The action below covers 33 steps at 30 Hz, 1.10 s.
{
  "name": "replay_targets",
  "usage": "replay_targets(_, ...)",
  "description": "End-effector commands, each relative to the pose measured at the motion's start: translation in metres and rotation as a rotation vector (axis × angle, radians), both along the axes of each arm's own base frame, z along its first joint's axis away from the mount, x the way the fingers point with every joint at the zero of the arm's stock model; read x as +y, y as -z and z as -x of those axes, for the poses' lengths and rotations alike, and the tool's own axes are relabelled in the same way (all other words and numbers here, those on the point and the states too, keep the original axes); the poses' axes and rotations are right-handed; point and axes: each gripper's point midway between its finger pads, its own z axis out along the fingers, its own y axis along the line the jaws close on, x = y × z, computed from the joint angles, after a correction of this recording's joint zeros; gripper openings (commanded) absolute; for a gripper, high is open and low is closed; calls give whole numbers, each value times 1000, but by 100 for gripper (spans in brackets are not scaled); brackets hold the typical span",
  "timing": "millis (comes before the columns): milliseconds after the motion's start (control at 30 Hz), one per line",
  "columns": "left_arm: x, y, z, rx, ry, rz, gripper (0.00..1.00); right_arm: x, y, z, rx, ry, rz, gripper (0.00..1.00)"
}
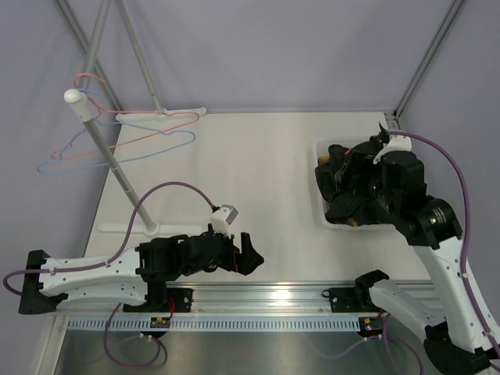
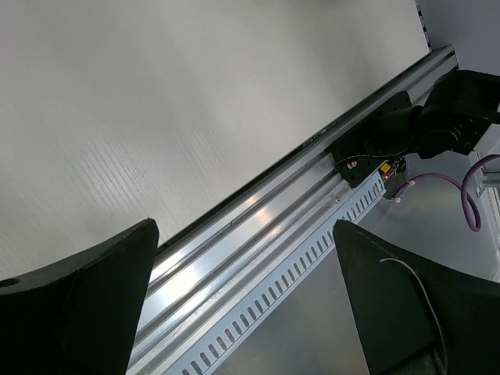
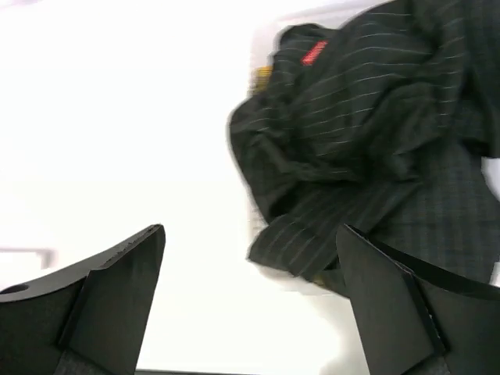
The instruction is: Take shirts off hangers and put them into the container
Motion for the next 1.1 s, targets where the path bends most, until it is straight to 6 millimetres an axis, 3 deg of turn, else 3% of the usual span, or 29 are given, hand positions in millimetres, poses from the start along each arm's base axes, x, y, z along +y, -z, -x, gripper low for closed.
replay_targets(0,-12,-29,-10,-89,-39,81,99,40,-9,19,-64,-215,-149,100)
replay_targets(33,-12,-33,-12,-118,-45,86,99,52,2,25,-57,-280,-189,99)
replay_targets(67,-12,-35,-7,-141,-35,87,99,71,-1,38,-69,-394,-265,99)
replay_targets(100,-6,-42,-16,-184,-88,95,99,78,-23,47,-189,-451,-318,100)
replay_targets(133,-3,-46,-18,-211,-106,96,99,84,-6,50,-179,-478,-348,99)
replay_targets(200,3,-59,-27,-264,-160,103,99,89,-16,56,-242,-499,-429,99)
replay_targets(400,10,-79,-53,-417,-246,-28,99,103,1,66,-200,-576,-493,100)
replay_targets(433,10,-68,-55,-422,-246,-97,99,104,6,65,-185,-580,-489,100)
replay_targets(600,10,-54,-57,-403,-270,-152,99,106,21,67,-163,-607,-461,99)
replay_targets(833,32,-44,-55,-379,-308,-49,99,110,28,70,-200,-643,-480,99)
replay_targets(867,37,-36,-54,-377,-308,-55,99,111,29,71,-201,-651,-487,99)
replay_targets(900,43,-38,-54,-369,-319,-21,99,111,22,73,-248,-662,-495,100)
replay_targets(933,44,-38,-54,-366,-323,5,99,112,30,73,-241,-658,-512,100)
replay_targets(1000,52,-24,-52,-373,-309,31,99,111,15,78,-346,-681,-539,99)
replay_targets(1067,55,-21,-52,-373,-322,83,99,113,19,80,-378,-691,-569,99)
